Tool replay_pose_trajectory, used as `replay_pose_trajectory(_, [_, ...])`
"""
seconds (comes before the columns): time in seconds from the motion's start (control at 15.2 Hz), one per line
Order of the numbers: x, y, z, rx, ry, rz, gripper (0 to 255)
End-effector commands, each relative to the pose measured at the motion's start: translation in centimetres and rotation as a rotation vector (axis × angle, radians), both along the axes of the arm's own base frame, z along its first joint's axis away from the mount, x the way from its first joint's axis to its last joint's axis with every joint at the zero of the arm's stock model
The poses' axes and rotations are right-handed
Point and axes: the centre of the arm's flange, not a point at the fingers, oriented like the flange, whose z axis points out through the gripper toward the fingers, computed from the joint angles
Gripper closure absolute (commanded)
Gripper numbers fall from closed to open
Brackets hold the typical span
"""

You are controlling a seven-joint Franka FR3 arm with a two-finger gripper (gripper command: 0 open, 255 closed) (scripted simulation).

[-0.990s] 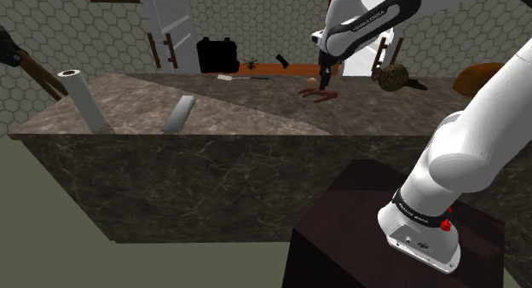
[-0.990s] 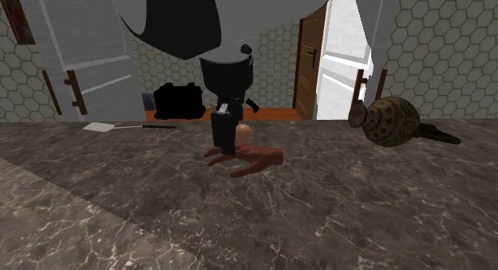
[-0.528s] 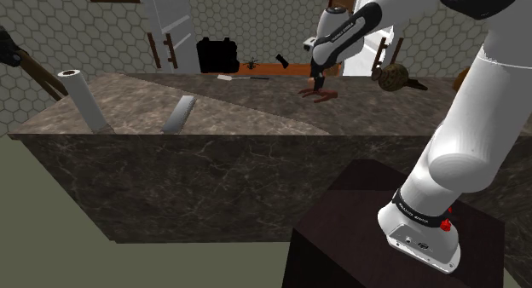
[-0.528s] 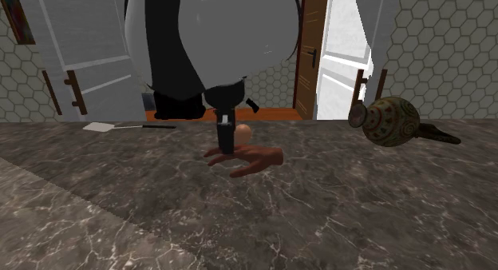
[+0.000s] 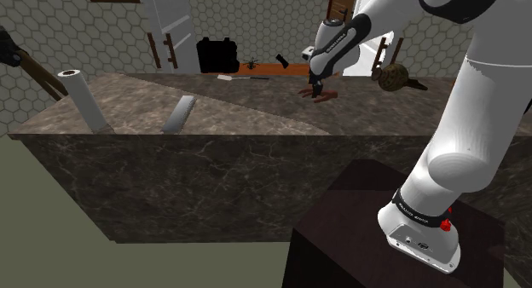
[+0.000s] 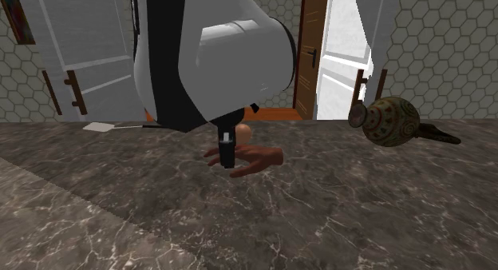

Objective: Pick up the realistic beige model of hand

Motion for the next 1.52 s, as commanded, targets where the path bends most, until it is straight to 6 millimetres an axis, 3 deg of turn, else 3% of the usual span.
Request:
replay_pose_trajectory(0.0, [0.0, 0.0, -0.2, 0.000, -0.001, 0.000, 255])
replay_pose_trajectory(0.59, [0.0, 0.0, -0.1, 0.000, -0.001, 0.000, 255])
replay_pose_trajectory(1.45, [0.0, 0.0, 6.7, 0.000, -0.001, 0.000, 255])
